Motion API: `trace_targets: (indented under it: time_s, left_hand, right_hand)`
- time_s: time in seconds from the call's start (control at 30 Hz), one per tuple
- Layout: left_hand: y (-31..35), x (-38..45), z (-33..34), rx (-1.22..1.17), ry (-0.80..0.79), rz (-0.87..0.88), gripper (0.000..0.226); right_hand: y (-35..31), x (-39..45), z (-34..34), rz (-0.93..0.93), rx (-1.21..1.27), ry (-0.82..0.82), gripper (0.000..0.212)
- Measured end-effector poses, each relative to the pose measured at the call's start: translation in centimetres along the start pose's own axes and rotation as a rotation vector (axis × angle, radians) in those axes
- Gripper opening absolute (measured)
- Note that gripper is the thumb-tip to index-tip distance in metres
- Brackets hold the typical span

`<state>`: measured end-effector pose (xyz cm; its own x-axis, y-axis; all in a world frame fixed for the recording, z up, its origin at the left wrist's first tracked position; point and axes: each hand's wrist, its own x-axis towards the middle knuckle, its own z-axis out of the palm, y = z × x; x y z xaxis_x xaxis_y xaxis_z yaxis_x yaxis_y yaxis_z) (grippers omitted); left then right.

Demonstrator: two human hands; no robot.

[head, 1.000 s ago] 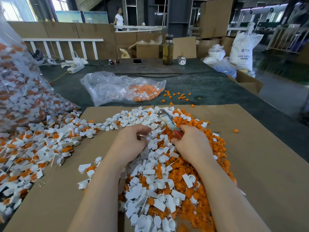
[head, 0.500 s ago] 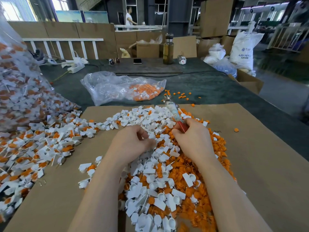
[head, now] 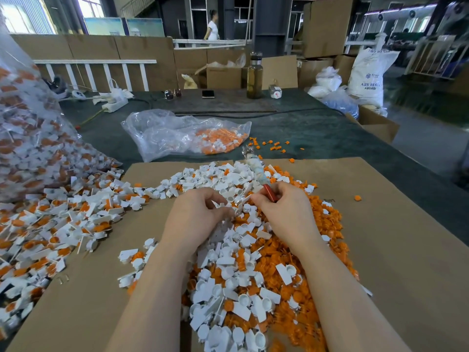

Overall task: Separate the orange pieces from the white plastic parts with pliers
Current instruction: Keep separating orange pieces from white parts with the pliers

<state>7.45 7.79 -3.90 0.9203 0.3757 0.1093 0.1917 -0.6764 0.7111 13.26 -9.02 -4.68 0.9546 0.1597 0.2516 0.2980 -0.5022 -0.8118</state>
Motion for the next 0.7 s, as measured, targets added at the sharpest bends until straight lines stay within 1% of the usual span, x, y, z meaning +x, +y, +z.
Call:
trace_targets:
  time_s: [0.13,0.3,0.37,0.53,0.6,0.7]
  left_hand:
    - [0.2,0.0,0.2,-0.061,0.039,-0.019,0.01]
    - [0.5,-0.1,0.5,-0.085,0.059,-0.027,0.013]
    - [0.6,-0.1,0.6,-0.105,0.068,-0.046,0.01]
    - [0.9,-0.2,0.5,-0.266,0.068,-0.056,0.015]
    - [1.0,-0.4,0.5,-0.331,0.058,-0.051,0.018]
    - [1.6,-0.5,0.6,-0.465,0.062,-0.086,0.008]
  right_hand:
    - [-0.1,0.0,-0.3,0.029,0.125,0.023,0.01]
    - [0.0,0.0,-0.2,0.001,0.154,0.014,0.002]
    - [0.0,0.0,-0.1,-0.011,0.129,0.004,0.006]
    - [-0.2,-0.1,0.1,-0.017,0.132,0.016,0.02]
    - [-0.2,-0.2,0.2,-0.01,0.15,0.034,0.019]
    - [-0.4,-0.2,0.2,-0.018,0.155,0.049,0.02]
